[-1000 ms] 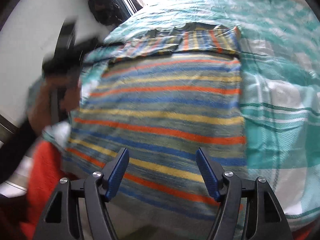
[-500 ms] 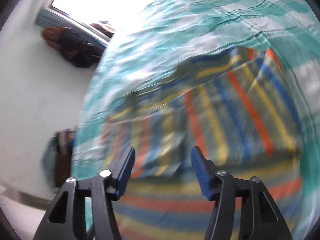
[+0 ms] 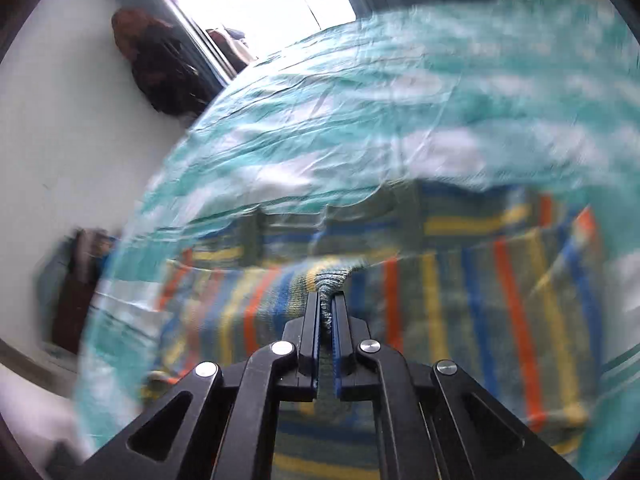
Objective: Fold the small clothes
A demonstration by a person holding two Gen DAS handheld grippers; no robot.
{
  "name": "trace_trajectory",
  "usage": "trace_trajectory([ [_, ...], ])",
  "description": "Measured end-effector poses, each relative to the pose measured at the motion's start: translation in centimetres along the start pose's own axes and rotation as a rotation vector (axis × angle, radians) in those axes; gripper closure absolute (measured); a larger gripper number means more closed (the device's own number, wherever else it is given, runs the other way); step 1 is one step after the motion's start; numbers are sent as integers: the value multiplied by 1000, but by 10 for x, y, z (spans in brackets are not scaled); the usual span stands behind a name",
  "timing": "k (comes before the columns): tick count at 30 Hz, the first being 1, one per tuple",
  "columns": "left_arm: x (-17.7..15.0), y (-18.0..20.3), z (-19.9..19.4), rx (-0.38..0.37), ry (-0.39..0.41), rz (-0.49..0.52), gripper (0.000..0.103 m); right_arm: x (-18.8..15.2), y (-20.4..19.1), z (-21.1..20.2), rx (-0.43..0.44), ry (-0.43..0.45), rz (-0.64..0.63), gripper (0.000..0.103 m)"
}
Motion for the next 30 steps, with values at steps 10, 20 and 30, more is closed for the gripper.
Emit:
trace_trajectory([
  [10, -2, 5, -4, 87, -38, 34, 7, -46, -21, -39, 119, -65, -116, 84],
  [20, -55, 58, -42, 296, -100, 180, 3, -206, -29, -153, -94, -105, -325, 16],
  [30, -79, 63, -24, 358, -70, 272, 0, -270, 12, -144, -177, -101, -264, 13],
])
Point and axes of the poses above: each gripper's, at about its wrist camera, not at the fingertips, and z roughly the way its jaws point, y to its right, x to its top, the point moved 6 cm from there along z, roughly the way its jaws point, and after that the axes turned 11 degrees about x, right-handed, at the moved point
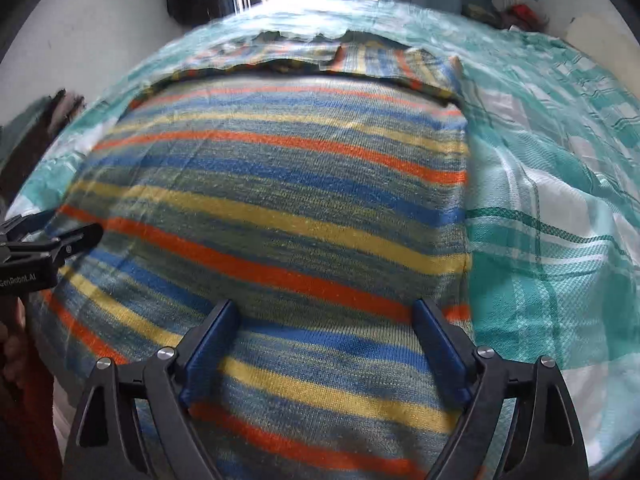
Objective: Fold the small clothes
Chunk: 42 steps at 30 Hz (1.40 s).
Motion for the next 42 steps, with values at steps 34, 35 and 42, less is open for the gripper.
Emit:
trace_trajectory([
  [34, -3, 5, 3, 16, 44, 39, 1, -2, 0, 9, -26, 27, -36, 2],
  [35, -3, 5, 3, 16, 44, 39, 1, -2, 0, 9, -26, 28, -36, 2],
  [42, -3, 5, 4, 17, 40, 43, 1, -3, 2, 10, -33, 30, -32, 2],
])
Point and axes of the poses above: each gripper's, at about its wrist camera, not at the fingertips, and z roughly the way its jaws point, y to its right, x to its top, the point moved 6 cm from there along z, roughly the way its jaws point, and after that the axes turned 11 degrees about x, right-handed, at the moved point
